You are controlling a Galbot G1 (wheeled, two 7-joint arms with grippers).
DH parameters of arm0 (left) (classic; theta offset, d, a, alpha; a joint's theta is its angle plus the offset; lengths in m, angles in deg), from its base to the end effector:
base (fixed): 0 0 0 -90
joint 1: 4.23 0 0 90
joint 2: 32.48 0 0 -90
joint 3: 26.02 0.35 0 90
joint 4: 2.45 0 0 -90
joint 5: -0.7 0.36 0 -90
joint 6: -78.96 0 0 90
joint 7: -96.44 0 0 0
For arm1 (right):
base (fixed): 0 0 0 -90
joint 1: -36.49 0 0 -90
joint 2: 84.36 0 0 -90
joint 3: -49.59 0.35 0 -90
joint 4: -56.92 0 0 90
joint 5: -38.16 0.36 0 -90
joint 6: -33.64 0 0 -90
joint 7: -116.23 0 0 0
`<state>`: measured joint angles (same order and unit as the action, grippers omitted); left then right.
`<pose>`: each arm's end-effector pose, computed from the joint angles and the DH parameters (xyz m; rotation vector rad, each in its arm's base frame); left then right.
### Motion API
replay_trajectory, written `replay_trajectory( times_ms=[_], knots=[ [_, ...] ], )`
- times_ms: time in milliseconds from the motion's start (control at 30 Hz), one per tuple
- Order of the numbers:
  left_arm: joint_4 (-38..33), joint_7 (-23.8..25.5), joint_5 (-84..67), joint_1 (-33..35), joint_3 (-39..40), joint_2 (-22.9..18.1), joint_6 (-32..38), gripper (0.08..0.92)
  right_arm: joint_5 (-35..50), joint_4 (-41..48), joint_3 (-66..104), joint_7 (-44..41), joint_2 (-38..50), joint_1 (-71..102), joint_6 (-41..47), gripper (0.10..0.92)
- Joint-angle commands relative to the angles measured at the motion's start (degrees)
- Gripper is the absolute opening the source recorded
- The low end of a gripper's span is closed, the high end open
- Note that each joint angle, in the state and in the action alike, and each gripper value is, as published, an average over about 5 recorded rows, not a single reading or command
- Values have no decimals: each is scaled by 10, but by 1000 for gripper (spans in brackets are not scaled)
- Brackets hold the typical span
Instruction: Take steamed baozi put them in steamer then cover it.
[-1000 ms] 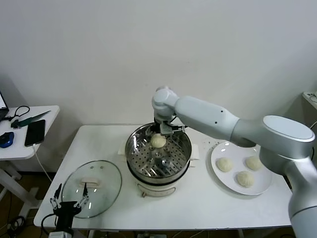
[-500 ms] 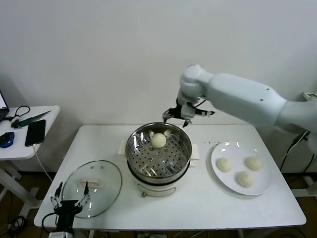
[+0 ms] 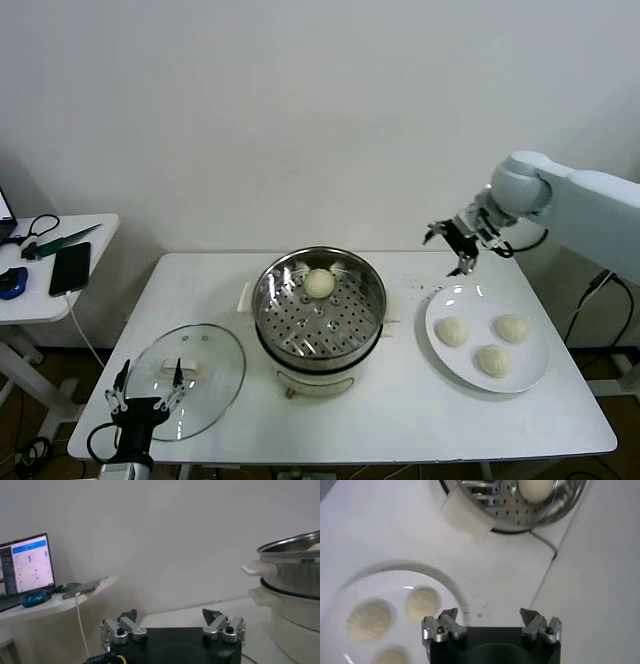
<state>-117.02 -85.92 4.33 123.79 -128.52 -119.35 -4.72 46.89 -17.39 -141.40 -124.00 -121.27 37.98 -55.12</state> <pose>0.1310 0.0817 -0.3514 0.2707 -2.9907 -0.3519 0.5388 -0.1534 -0.0801 1.4022 -1.3799 1.5827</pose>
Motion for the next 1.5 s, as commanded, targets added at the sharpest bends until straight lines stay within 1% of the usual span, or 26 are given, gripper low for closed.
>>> replay_trajectory(
  times_ms=[33,167,267,833,1233,1500],
  knots=[
    [-5,0,0,2,-2,0,-1,823,30,40,83,-16,56,140,91,823],
    [-5,-1,0,4,-6,2,-1,823,-6,99,140,-23,22,211,77,823],
    [-3,-3,-1,5,-8,2,-3,823,-18,125,158,-24,-1,239,73,823],
    [14,-5,-13,4,-5,5,-4,823,-55,218,200,-18,-102,278,60,823],
    [19,-5,-18,5,-5,4,-4,823,-72,249,190,-30,-125,270,47,819],
    [20,-5,-17,6,-4,3,-3,823,-69,247,185,-35,-121,260,45,729]
  ],
)
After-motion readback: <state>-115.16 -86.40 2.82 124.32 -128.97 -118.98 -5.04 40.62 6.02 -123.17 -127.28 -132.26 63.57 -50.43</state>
